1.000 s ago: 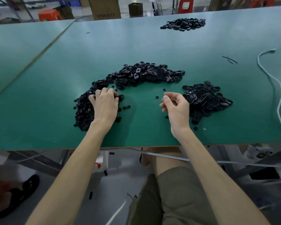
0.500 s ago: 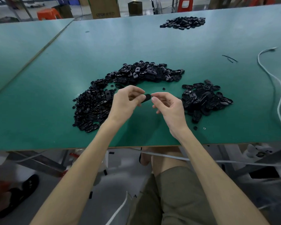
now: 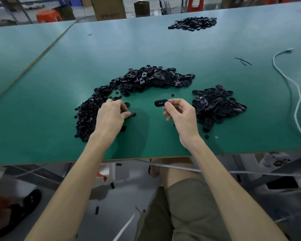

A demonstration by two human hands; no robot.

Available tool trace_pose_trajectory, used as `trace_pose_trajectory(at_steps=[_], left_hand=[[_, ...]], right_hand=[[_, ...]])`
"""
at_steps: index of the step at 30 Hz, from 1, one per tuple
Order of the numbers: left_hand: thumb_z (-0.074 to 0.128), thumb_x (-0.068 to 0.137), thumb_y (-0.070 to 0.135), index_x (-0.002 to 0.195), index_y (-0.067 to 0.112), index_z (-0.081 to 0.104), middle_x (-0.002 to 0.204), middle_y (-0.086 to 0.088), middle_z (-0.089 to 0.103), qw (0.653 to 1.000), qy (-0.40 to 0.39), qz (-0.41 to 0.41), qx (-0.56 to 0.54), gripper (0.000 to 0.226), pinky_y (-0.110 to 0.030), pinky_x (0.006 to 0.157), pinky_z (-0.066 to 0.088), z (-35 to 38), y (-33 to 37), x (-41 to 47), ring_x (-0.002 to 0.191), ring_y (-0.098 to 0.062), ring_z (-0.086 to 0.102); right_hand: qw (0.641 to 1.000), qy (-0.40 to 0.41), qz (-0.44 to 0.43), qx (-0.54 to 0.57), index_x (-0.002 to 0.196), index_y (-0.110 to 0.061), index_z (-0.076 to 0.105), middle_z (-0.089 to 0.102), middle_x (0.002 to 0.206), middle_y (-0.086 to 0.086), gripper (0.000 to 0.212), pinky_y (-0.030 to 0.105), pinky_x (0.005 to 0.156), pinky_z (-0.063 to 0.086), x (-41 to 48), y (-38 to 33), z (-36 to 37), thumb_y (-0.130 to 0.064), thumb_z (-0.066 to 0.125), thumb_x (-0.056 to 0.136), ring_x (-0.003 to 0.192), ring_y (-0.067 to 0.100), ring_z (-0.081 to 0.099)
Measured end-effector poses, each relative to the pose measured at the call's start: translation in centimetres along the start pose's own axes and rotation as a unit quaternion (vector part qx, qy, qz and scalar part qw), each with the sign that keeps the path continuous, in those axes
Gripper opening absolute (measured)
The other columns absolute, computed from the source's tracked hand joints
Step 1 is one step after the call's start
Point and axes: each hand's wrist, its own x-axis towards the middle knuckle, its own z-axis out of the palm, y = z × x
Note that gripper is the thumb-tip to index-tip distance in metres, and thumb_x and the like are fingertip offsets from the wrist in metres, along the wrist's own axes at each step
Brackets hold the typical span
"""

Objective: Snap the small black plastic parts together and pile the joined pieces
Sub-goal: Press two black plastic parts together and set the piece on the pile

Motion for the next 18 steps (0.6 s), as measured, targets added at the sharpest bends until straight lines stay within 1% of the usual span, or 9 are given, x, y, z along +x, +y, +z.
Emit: trace_pose_trajectory(at_steps=[2, 5, 7, 10, 13, 15, 16, 17, 18], left_hand=[[0.074, 0.095, 0.025, 0.1, 0.014, 0.073, 0.103, -0.009, 0.059, 1.0, 0.009, 0.015, 0.009, 0.012, -0.046, 0.095, 0.047, 0.1, 0.0, -0.1, 0.1, -0.031, 0.058], [0.074, 0.095, 0.024, 0.1, 0.014, 0.075, 0.11, -0.011, 0.061, 0.999, 0.025, 0.018, 0.027, 0.012, -0.046, 0.1, 0.042, 0.3, 0.2, 0.1, 0.108, -0.032, 0.055], [0.072, 0.096, 0.023, 0.1, 0.011, 0.075, 0.114, -0.013, 0.06, 0.999, 0.026, 0.013, 0.034, 0.013, -0.044, 0.101, 0.039, 0.7, 0.1, 0.4, 0.111, -0.034, 0.053], [0.067, 0.1, 0.022, 0.102, 0.008, 0.072, 0.117, -0.014, 0.056, 0.999, 0.025, 0.01, 0.033, 0.015, -0.042, 0.1, 0.033, 1.1, 0.0, 0.4, 0.114, -0.034, 0.049], [0.061, 0.103, 0.016, 0.101, 0.006, 0.064, 0.114, -0.012, 0.055, 0.998, 0.05, 0.025, 0.018, 0.011, -0.038, 0.097, 0.031, 1.1, -0.1, 0.4, 0.11, -0.032, 0.049], [0.058, 0.104, 0.013, 0.098, 0.01, 0.059, 0.107, -0.007, 0.058, 0.996, 0.059, 0.026, -0.055, 0.007, -0.033, 0.091, 0.036, 0.9, 0.4, 0.2, 0.102, -0.026, 0.053], [0.056, 0.105, 0.012, 0.095, 0.014, 0.057, 0.102, -0.003, 0.061, 0.99, 0.051, 0.007, -0.133, 0.01, -0.028, 0.083, 0.043, 0.8, 0.9, 0.1, 0.094, -0.02, 0.057], [0.055, 0.106, 0.013, 0.093, 0.017, 0.056, 0.097, 0.0, 0.065, 0.974, 0.033, -0.017, -0.225, 0.014, -0.022, 0.073, 0.047, 0.7, 1.6, 0.1, 0.083, -0.012, 0.061], [0.053, 0.107, 0.012, 0.092, 0.018, 0.055, 0.093, 0.002, 0.068, 0.95, 0.012, -0.034, -0.309, 0.016, -0.016, 0.062, 0.046, 0.8, 2.4, 0.1, 0.071, -0.005, 0.063]], right_hand=[[1.0, 0.0, 0.0, -0.002, 0.097, -0.012, 0.068, 0.073, 0.083, 0.0, 0.005, 0.022, 0.063, 0.053, 0.0, 0.0, 0.0, -0.009, 0.068, 0.099, 0.072, 0.008, 0.067], [1.0, 0.0, 0.001, -0.008, 0.097, -0.012, 0.068, 0.074, 0.083, 0.0, 0.004, 0.022, 0.063, 0.053, -0.1, 0.0, 0.0, -0.009, 0.068, 0.099, 0.072, 0.007, 0.067], [1.0, 0.001, 0.004, -0.008, 0.098, -0.012, 0.068, 0.074, 0.083, 0.0, 0.003, 0.022, 0.064, 0.053, -0.1, 0.0, -0.1, -0.01, 0.068, 0.099, 0.072, 0.008, 0.067], [1.0, 0.002, 0.005, -0.01, 0.099, -0.011, 0.068, 0.073, 0.084, 0.0, 0.002, 0.022, 0.064, 0.053, -0.1, 0.0, -0.1, -0.009, 0.068, 0.099, 0.072, 0.007, 0.067], [1.0, 0.001, 0.004, -0.014, 0.098, -0.011, 0.068, 0.073, 0.084, 0.001, 0.002, 0.021, 0.064, 0.053, -0.1, 0.0, -0.1, -0.009, 0.068, 0.099, 0.072, 0.007, 0.067], [1.0, 0.001, 0.002, -0.013, 0.098, -0.011, 0.068, 0.073, 0.084, 0.002, 0.002, 0.022, 0.064, 0.053, -0.1, 0.0, -0.1, -0.009, 0.068, 0.099, 0.072, 0.007, 0.067], [1.0, 0.003, 0.001, -0.012, 0.098, -0.011, 0.068, 0.073, 0.084, 0.002, 0.002, 0.022, 0.064, 0.054, -0.1, 0.0, 0.0, -0.009, 0.068, 0.099, 0.072, 0.008, 0.067], [1.0, 0.007, 0.001, -0.009, 0.098, -0.011, 0.068, 0.072, 0.084, 0.003, 0.002, 0.023, 0.064, 0.054, 0.0, -0.1, 0.0, -0.009, 0.068, 0.099, 0.072, 0.008, 0.067], [1.0, 0.012, 0.001, -0.005, 0.098, -0.011, 0.068, 0.072, 0.084, 0.004, 0.002, 0.024, 0.065, 0.054, 0.0, 0.0, 0.0, -0.009, 0.068, 0.099, 0.072, 0.008, 0.067]])
